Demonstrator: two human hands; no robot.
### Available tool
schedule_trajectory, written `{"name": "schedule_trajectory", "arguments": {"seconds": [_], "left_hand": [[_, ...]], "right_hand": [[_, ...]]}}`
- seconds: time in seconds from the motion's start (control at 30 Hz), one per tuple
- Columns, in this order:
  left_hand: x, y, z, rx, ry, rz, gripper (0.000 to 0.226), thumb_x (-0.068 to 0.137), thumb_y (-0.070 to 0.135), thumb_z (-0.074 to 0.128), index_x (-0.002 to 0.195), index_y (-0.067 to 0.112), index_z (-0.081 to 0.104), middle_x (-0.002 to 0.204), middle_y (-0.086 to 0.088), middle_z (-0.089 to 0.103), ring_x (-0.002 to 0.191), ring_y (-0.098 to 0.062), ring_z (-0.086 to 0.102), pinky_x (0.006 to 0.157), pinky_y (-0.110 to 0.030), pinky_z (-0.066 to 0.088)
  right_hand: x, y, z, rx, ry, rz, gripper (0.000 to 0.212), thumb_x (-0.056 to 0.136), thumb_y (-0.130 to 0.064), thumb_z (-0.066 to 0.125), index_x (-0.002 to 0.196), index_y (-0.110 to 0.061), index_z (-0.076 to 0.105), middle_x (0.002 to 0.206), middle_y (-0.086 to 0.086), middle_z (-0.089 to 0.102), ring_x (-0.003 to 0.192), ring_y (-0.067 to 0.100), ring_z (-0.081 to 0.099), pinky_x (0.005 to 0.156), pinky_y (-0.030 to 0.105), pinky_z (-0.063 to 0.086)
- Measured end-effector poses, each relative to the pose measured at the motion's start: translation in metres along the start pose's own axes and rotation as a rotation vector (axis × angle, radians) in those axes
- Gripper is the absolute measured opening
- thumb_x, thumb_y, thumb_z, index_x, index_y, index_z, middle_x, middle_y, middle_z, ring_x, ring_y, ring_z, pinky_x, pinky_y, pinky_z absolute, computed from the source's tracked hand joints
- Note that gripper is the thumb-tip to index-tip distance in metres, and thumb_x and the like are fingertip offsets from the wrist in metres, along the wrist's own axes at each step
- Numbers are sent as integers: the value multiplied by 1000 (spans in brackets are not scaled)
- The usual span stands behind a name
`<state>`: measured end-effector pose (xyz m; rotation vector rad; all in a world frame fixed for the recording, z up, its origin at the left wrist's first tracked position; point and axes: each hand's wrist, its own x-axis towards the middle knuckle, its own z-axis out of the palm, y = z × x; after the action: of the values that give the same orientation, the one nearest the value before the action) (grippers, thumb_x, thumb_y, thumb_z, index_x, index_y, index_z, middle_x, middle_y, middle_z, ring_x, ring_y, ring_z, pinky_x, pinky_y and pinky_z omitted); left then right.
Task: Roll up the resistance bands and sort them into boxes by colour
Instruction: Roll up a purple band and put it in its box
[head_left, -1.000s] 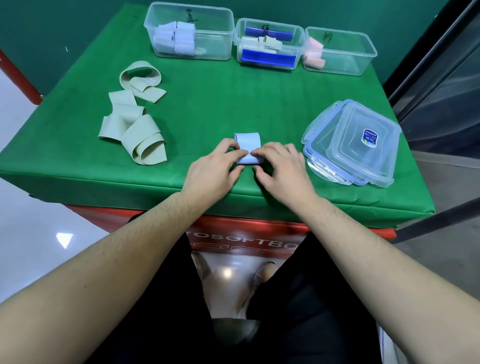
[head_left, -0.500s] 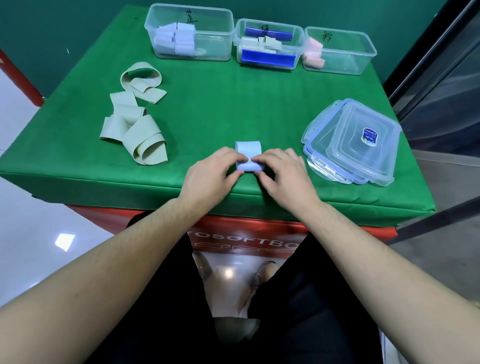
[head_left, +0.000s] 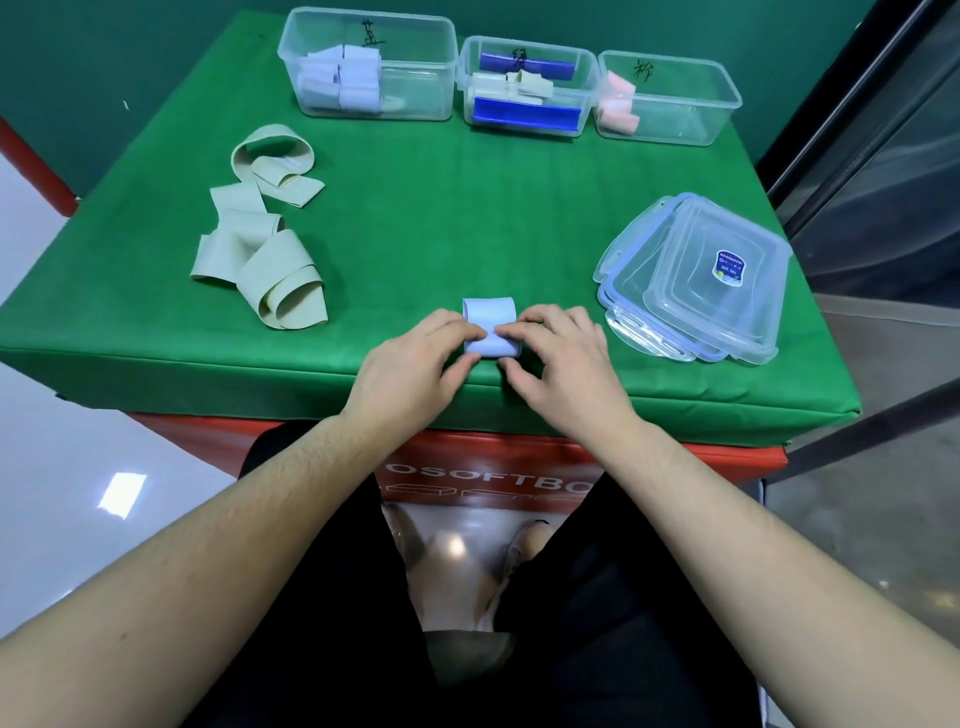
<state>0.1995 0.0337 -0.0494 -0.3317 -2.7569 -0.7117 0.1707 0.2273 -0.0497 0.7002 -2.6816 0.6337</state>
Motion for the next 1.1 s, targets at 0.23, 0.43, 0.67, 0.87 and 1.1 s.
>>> {"name": "schedule_trajectory", "arguments": {"seconds": [0.23, 0.43, 0.67, 0.87, 1.1], "left_hand": [[3, 1, 0, -22, 9, -20, 28, 95, 38, 58, 122, 32, 62, 120, 16, 52, 75, -16, 57, 62, -33, 49], [5, 0, 1, -22, 40, -7, 22, 94, 31, 61, 116, 29, 66, 116, 15, 57, 77, -17, 60, 63, -34, 51], [14, -1, 2, -37, 3, -59, 26, 97, 34, 55, 122, 32, 63, 120, 17, 55, 89, -16, 61, 71, -34, 50], [9, 1, 4, -17, 52, -44, 25, 95, 29, 58, 120, 31, 62, 118, 14, 52, 79, -21, 60, 63, -34, 49], [18, 0, 3, 22, 11, -68, 28, 97, 31, 53, 123, 30, 61, 119, 12, 52, 82, -25, 62, 65, -34, 48]], "right_hand": [[8, 1, 1, 29, -23, 14, 25, 87, -29, 69, 112, -26, 70, 109, -10, 65, 98, 21, 49, 78, 31, 28], [12, 2, 1, 23, -36, 24, 28, 87, -31, 66, 115, -26, 69, 110, -10, 64, 99, 20, 48, 79, 32, 30], [13, 0, 1, 28, -19, 31, 24, 86, -26, 67, 110, -25, 67, 107, -8, 62, 95, 22, 49, 81, 40, 40], [20, 3, 1, 43, -41, 49, 25, 85, -29, 66, 110, -25, 68, 106, -8, 64, 96, 22, 49, 84, 42, 41], [22, 4, 3, 21, -17, 33, 30, 87, -30, 66, 116, -25, 67, 112, -6, 60, 99, 22, 46, 85, 39, 38]]}}
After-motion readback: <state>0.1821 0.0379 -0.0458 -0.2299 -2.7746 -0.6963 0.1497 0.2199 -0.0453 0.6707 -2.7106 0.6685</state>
